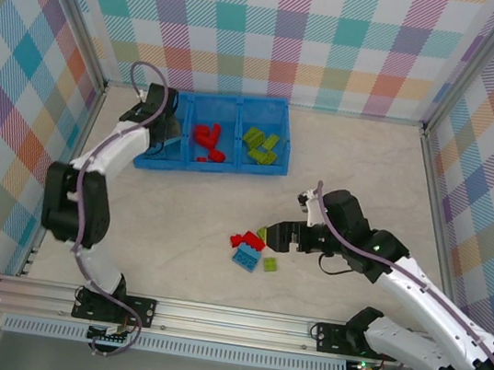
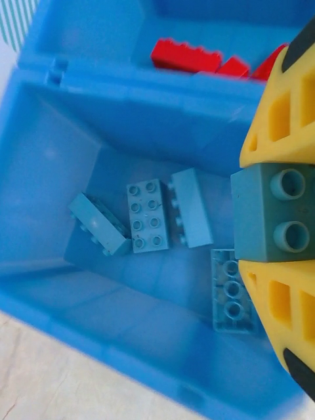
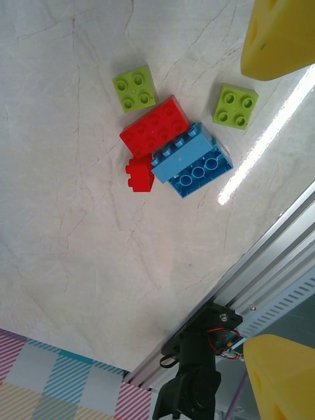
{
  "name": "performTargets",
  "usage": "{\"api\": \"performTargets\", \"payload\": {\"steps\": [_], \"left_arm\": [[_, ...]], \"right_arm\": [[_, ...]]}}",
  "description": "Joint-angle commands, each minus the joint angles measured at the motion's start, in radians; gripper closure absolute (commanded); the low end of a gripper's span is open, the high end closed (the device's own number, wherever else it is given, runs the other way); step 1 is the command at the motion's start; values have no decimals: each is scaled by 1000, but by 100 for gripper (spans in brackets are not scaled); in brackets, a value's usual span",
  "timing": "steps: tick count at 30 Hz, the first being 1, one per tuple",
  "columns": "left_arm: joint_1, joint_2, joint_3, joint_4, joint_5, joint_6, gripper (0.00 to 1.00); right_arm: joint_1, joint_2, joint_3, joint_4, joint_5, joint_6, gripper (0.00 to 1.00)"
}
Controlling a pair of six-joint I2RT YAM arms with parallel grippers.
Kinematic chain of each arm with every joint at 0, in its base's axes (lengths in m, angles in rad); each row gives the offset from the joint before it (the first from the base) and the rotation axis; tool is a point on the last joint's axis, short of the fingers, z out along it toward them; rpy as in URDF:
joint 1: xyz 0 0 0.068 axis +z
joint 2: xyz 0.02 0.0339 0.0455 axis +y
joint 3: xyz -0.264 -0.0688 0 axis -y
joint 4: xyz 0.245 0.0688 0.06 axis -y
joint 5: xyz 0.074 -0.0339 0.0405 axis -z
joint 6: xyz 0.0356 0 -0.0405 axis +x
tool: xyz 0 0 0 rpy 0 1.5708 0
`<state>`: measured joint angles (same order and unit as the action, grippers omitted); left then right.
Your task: Sort the legos into containers by color
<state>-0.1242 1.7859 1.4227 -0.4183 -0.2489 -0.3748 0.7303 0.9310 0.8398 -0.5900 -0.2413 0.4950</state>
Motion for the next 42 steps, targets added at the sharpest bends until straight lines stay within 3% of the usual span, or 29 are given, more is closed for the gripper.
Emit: {"api": "performTargets", "payload": {"steps": [1,8,14,17,24,28,33,38,42], "left_arm": [[39,81,116,-51,72,19,67],[44,-28,86,-51,126,31,50],[29,-285,-43,-51,247,-5,45],[-54,-456,-122,-60,301,27,45],[-420,-744,-190,-200,332,362,44],[-552,-865,-278,-248,409,535,44],[-629,-977,-460,-245,479,795,37],[-637,-972,-545,-214,473,885,36],[-635,-940,-551,-232,464,924,35]], "right_arm": [[9,-40,22,-54,26,20,0],[12,-47,-15,-69,59,30,0],[37,41,-5,-28,64,24,0],[47,95,1,-16,110,22,0],[51,262,7,1,325,66,0],[51,386,48,42,385,167,11],[67,489,-29,318,348,340,21],[108,623,94,149,520,547,17],[131,745,189,26,529,685,17]]}}
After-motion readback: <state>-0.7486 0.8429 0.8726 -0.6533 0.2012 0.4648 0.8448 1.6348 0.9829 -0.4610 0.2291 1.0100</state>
